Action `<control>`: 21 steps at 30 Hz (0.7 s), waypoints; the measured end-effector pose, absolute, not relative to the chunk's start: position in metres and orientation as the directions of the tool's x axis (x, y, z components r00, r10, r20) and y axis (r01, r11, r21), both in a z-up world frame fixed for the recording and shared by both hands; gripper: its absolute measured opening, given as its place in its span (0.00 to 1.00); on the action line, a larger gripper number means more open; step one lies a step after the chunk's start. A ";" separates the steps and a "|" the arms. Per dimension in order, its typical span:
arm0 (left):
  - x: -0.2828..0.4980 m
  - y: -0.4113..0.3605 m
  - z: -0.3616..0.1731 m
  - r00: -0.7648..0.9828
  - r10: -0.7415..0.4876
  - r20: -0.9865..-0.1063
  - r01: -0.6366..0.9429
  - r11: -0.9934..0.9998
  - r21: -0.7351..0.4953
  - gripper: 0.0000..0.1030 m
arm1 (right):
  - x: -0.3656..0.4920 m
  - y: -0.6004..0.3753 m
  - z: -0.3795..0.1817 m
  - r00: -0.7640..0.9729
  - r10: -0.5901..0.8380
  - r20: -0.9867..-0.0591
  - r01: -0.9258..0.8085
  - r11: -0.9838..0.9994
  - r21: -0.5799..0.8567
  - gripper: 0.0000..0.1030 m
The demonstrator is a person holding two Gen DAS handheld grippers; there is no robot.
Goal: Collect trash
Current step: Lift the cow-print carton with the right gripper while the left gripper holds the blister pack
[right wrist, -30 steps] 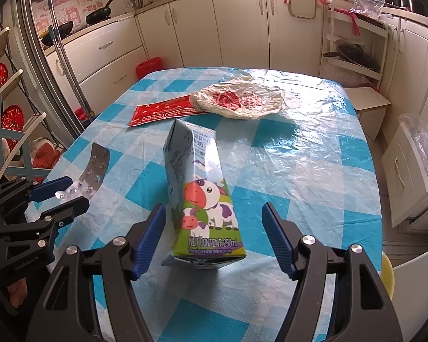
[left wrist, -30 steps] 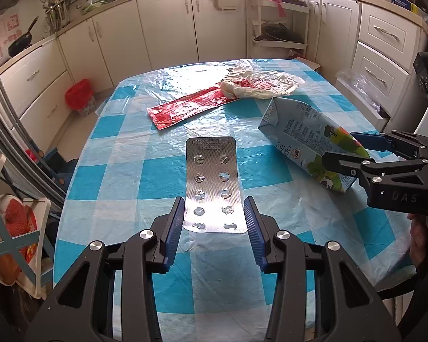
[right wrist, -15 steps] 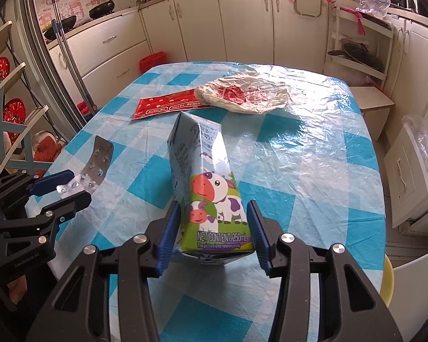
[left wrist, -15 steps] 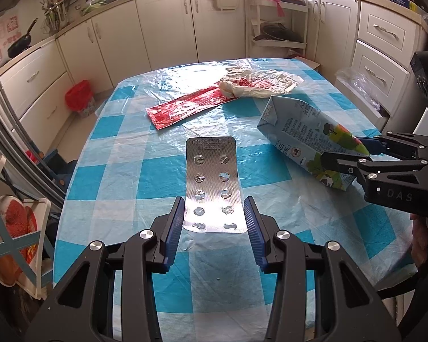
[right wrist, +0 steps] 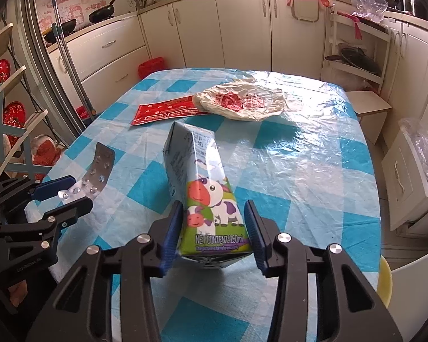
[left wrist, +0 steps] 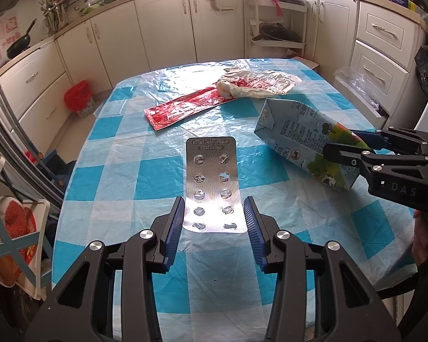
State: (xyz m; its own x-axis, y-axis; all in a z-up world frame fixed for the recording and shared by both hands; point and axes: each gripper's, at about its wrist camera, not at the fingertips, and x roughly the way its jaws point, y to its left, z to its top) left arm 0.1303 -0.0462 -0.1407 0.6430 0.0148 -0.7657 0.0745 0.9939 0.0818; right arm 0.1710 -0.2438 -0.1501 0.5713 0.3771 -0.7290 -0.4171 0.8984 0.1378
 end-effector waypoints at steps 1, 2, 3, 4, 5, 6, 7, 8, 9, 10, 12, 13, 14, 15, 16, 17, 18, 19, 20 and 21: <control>0.130 -0.047 -0.141 0.643 0.014 -0.766 0.076 0.994 0.082 0.39 | 0.170 -0.244 -0.148 0.578 0.377 -0.724 -0.418 0.898 0.135 0.43; 0.131 -0.048 -0.141 0.643 0.014 -0.765 0.077 0.993 0.084 0.39 | 0.169 -0.245 -0.146 0.585 0.377 -0.718 -0.417 0.899 0.132 0.42; 0.131 -0.049 -0.141 0.644 0.014 -0.765 0.080 0.993 0.085 0.39 | 0.169 -0.246 -0.145 0.590 0.378 -0.713 -0.417 0.899 0.131 0.42; 0.131 -0.050 -0.141 0.643 0.013 -0.765 0.082 0.993 0.086 0.39 | 0.168 -0.247 -0.144 0.595 0.377 -0.710 -0.417 0.900 0.129 0.42; 0.131 -0.051 -0.141 0.643 0.012 -0.765 0.084 0.993 0.087 0.39 | 0.168 -0.248 -0.143 0.599 0.377 -0.707 -0.417 0.900 0.126 0.42; 0.131 -0.052 -0.141 0.644 0.012 -0.765 0.086 0.992 0.088 0.39 | 0.167 -0.249 -0.142 0.604 0.375 -0.703 -0.416 0.901 0.123 0.42; 0.131 -0.054 -0.141 0.644 0.010 -0.765 0.089 0.992 0.088 0.39 | 0.167 -0.250 -0.141 0.608 0.372 -0.701 -0.416 0.902 0.118 0.42; 0.131 -0.055 -0.141 0.644 0.010 -0.765 0.091 0.992 0.089 0.39 | 0.166 -0.250 -0.140 0.611 0.370 -0.699 -0.416 0.902 0.113 0.42; 0.131 -0.056 -0.141 0.645 0.008 -0.764 0.094 0.992 0.090 0.39 | 0.165 -0.251 -0.139 0.618 0.368 -0.695 -0.414 0.903 0.109 0.42; 0.131 -0.057 -0.140 0.645 0.007 -0.764 0.096 0.991 0.090 0.39 | 0.164 -0.253 -0.138 0.622 0.366 -0.692 -0.413 0.904 0.108 0.41; 0.130 -0.059 -0.139 0.646 0.004 -0.763 0.101 0.991 0.091 0.39 | 0.164 -0.257 -0.135 0.630 0.365 -0.685 -0.405 0.907 0.111 0.29; 0.131 -0.061 -0.139 0.646 0.003 -0.764 0.104 0.990 0.092 0.39 | 0.165 -0.261 -0.135 0.633 0.362 -0.684 -0.396 0.911 0.116 0.17; 0.131 -0.062 -0.138 0.645 0.002 -0.764 0.107 0.990 0.093 0.39 | 0.165 -0.264 -0.135 0.631 0.363 -0.686 -0.392 0.912 0.121 0.16; 0.131 -0.064 -0.139 0.644 0.001 -0.765 0.110 0.989 0.094 0.39 | 0.166 -0.266 -0.137 0.624 0.360 -0.693 -0.389 0.913 0.124 0.15; 0.131 -0.065 -0.139 0.642 0.000 -0.766 0.112 0.989 0.094 0.39 | 0.167 -0.267 -0.138 0.620 0.359 -0.698 -0.387 0.913 0.125 0.14; 0.131 -0.066 -0.140 0.641 -0.001 -0.767 0.114 0.989 0.094 0.39 | 0.166 -0.268 -0.138 0.621 0.354 -0.699 -0.383 0.916 0.124 0.14; 0.131 -0.067 -0.140 0.640 -0.001 -0.768 0.116 0.989 0.095 0.39 | 0.167 -0.270 -0.139 0.619 0.354 -0.701 -0.378 0.917 0.129 0.14; 0.131 -0.068 -0.140 0.639 -0.003 -0.769 0.118 0.988 0.095 0.39 | 0.168 -0.272 -0.140 0.614 0.356 -0.705 -0.373 0.918 0.138 0.15; 0.131 -0.070 -0.140 0.638 -0.003 -0.770 0.121 0.988 0.095 0.39 | 0.170 -0.274 -0.142 0.601 0.359 -0.714 -0.366 0.918 0.153 0.25; 0.131 -0.071 -0.141 0.638 -0.004 -0.770 0.123 0.988 0.096 0.39 | 0.170 -0.275 -0.144 0.598 0.358 -0.717 -0.358 0.920 0.160 0.35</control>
